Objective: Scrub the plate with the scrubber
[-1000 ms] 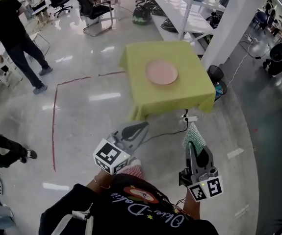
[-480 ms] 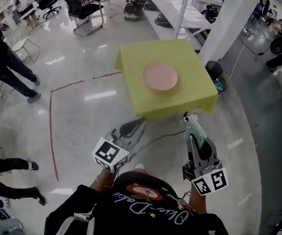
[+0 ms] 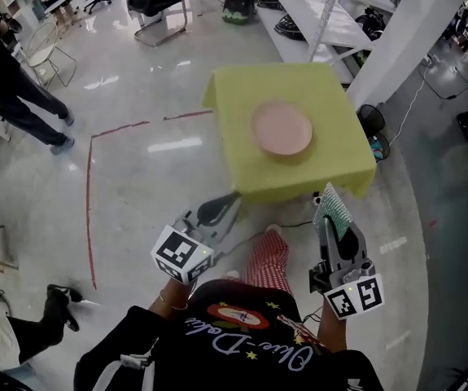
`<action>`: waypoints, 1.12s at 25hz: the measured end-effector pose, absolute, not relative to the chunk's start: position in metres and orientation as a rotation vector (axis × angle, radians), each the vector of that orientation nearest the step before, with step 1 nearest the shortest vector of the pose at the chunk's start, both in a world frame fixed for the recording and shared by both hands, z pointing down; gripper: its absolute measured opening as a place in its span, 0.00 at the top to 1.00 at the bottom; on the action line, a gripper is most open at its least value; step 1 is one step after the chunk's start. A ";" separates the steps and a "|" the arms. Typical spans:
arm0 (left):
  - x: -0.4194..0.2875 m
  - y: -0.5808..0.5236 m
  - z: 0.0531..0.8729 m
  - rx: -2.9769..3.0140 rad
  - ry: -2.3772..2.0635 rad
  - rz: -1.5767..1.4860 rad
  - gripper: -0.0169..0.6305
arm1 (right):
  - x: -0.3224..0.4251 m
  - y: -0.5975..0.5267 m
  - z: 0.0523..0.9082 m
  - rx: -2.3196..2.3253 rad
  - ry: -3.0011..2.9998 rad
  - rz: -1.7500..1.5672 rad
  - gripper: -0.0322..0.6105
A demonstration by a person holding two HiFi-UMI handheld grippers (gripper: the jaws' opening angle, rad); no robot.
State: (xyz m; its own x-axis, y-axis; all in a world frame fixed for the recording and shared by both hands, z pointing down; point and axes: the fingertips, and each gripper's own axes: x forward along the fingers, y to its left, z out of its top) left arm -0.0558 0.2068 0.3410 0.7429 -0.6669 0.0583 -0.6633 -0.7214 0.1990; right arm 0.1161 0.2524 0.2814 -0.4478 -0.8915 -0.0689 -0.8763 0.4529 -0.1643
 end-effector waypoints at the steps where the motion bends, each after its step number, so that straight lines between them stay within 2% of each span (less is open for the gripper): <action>1: -0.058 0.200 0.343 2.728 -1.078 -0.022 0.96 | 0.117 0.243 0.283 -1.552 2.556 -0.159 0.85; 28: -0.017 0.005 0.357 2.576 -1.367 0.138 0.96 | 0.169 -0.011 0.320 -1.210 2.724 -0.237 0.85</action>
State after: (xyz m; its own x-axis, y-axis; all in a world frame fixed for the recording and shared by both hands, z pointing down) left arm -0.0170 0.0047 0.3573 0.5623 -0.8059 0.1855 -0.8267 -0.5421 0.1509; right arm 0.1686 -0.0111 0.3204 -0.6627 -0.7452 -0.0738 -0.7212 0.6617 -0.2050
